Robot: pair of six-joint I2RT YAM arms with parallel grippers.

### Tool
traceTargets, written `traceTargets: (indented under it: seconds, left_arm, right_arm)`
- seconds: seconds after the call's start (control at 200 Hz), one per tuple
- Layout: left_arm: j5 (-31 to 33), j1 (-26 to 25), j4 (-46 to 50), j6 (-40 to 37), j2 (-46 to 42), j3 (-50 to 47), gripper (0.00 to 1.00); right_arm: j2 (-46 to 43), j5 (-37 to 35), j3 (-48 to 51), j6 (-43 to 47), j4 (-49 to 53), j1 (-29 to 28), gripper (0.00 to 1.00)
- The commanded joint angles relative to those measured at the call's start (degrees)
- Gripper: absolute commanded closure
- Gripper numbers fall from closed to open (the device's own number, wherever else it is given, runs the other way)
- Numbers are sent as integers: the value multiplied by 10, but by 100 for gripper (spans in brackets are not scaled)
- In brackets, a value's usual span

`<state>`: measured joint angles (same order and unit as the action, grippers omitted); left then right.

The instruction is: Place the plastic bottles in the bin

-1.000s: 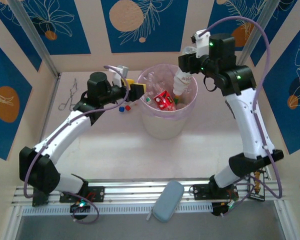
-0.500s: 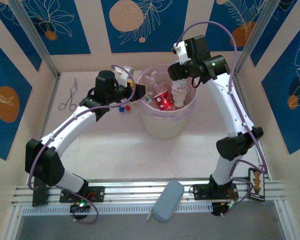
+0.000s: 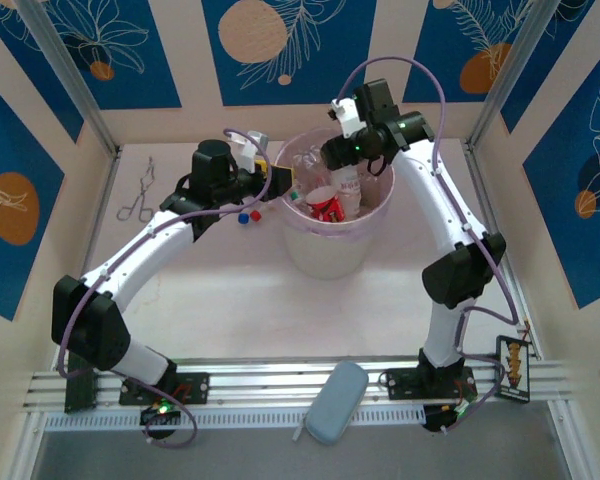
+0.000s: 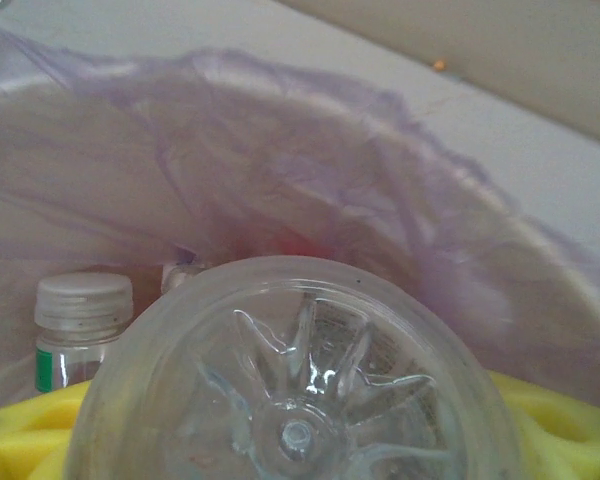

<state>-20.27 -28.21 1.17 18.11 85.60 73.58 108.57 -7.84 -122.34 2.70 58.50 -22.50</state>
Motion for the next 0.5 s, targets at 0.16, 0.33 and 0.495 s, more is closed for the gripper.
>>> traceTargets:
  seconds: [0.16,0.33,0.495]
  left_arm:
    - [-6,-13,14,-6,17,4,39]
    - [-6,-13,12,-5,17,2,39]
    - [-5,-13,12,-6,15,2,39]
  right_arm:
    - [-39,19,-30,-24,-23,1,24]
    - [-75,-11,-42,-21,-9,6,20]
    - [-97,-4,-27,-30,-7,12,23]
